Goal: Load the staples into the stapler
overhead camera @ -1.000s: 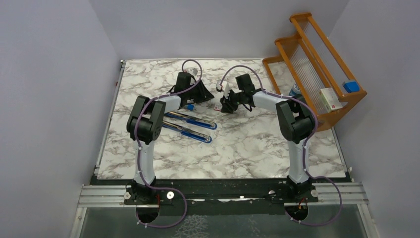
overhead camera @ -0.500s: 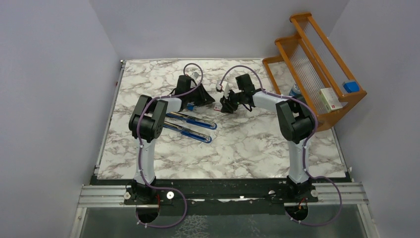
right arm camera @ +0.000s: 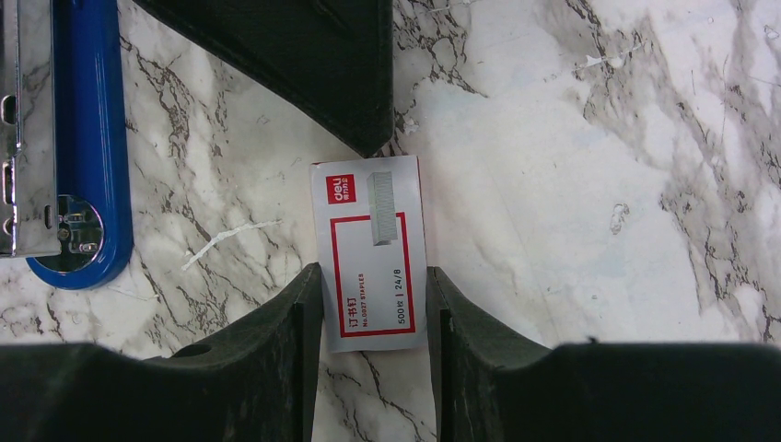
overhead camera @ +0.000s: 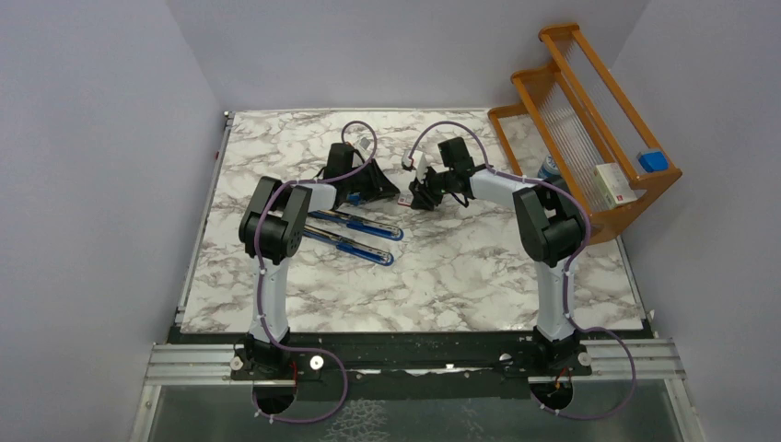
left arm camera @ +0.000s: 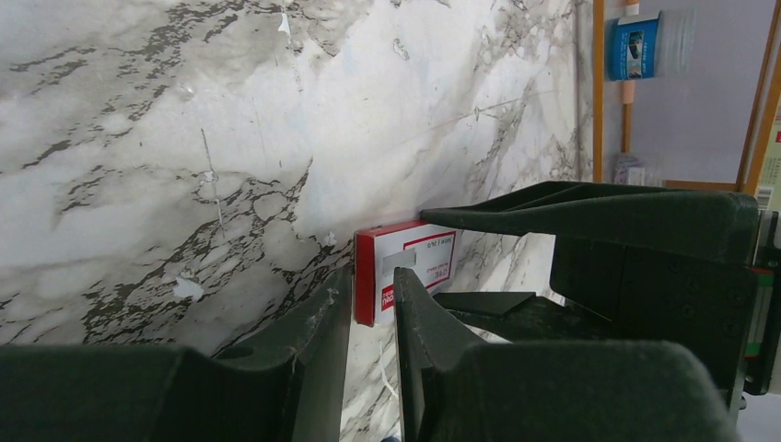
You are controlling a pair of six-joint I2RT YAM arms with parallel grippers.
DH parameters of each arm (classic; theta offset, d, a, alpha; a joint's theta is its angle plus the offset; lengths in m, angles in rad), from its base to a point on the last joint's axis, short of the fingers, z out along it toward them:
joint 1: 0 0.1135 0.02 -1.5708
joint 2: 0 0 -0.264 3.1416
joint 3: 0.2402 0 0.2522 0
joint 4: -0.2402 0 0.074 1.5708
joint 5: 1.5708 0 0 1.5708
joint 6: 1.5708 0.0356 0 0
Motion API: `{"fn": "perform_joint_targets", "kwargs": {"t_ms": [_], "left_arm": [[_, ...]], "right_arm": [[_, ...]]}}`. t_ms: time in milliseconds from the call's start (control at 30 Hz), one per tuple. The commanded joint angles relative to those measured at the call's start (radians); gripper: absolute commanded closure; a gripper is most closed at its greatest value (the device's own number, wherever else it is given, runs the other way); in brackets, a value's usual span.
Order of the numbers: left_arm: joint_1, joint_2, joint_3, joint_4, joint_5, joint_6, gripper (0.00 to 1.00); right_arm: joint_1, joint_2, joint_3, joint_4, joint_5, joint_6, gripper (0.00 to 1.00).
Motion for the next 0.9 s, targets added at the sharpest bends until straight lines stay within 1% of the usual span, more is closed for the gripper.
{"fn": "perform_joint_targets", "kwargs": {"t_ms": [0, 400, 533, 867], "left_arm": [[0.005, 0.026, 0.010, 0.041, 0.047, -0.007, 0.74], [0.005, 0.055, 0.028, 0.054, 0.075, -0.025, 0.75], [0.003, 0.064, 0.027, 0.065, 0.085, -0.031, 0.77], [0.004, 0.076, 0.011, 0.137, 0.118, -0.082, 0.79]], "right_arm": [[0.008, 0.022, -0.041, -0.118, 0.072, -0.007, 0.60], [0.011, 0.026, -0.031, -0.127, 0.069, -0.005, 0.61], [0.011, 0.028, -0.030, -0.128, 0.069, -0.006, 0.61], [0.015, 0.037, -0.018, -0.137, 0.069, -0.006, 0.61]]}}
